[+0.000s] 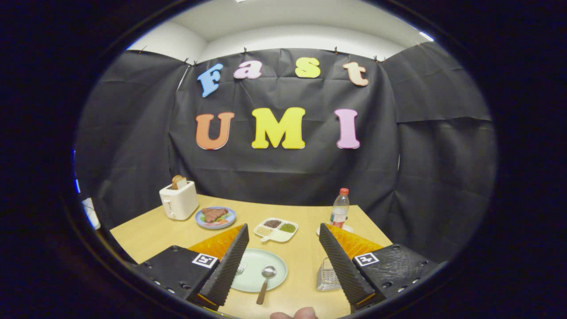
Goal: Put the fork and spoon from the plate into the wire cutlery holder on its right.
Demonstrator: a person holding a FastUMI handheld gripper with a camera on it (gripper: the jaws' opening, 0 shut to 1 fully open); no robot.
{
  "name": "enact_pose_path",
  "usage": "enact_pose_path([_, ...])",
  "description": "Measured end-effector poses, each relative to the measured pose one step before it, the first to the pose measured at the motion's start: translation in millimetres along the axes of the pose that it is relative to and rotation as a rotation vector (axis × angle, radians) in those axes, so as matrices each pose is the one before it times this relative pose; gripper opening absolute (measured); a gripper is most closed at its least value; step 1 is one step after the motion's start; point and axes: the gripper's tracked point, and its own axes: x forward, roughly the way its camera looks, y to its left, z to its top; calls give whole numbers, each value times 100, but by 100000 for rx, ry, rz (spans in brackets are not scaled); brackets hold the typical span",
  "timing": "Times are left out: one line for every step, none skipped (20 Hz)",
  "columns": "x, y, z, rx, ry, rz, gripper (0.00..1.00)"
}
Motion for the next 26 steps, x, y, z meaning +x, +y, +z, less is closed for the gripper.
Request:
enact_pose_path([412, -265, -514, -1892, 2950, -755, 96])
enact_pose_path([559, -34, -717, -1362, 3437, -422, 96])
enact_pose_path([530, 73, -774, -323, 3912, 103, 96])
enact_pose_path([588, 387, -1305, 527, 5166, 1153, 96])
enact_pose_path([499, 480, -1371, 1584, 6052, 2008, 96])
enact_pose_path([491, 373, -1710, 1673, 6636, 1929, 96])
enact_pose_path([446, 400, -1464, 1748, 6344, 1930, 96])
enact_pose_path([467, 287, -1368, 1227, 5996, 1622, 96])
enact_pose_path([445, 244, -856, 1510, 4274, 1047, 96])
enact_pose_path([460, 158, -746, 1195, 4243, 909, 96])
enact_pose_path([355, 142, -645, 1291, 3891, 632, 96])
enact_pose_path([294, 115, -679, 1223, 4088, 117, 96])
enact_pose_path([230, 55, -402, 1113, 3518, -650, 96])
enact_pose_path([169, -4, -403, 250, 3284, -854, 96])
enact_pose_path([330, 105, -257, -61, 2968, -557, 96])
enact_pose_path([321, 210, -365, -240, 2701, -319, 96])
enact_pose_path([466, 118, -192, 659, 2224, 43, 96])
enact_pose_path([447, 139, -695, 640, 3129, 228, 96])
enact_pose_path([522, 199, -697, 906, 3385, 958, 96])
enact_pose_path([649, 131, -599, 849, 2894, 321, 96])
enact_pose_path([584, 105, -505, 649, 2459, -12, 96])
enact_pose_path([563, -30, -513, 370, 1881, -380, 96])
enact_pose_path([546, -3, -175, 28, 1402, -542, 96])
enact_pose_path([447, 8, -116, -97, 835, -409, 96])
enact_pose_path([379, -99, -20, 2, 870, -756, 96])
enact_pose_path([355, 35, -78, 321, 579, -127, 93])
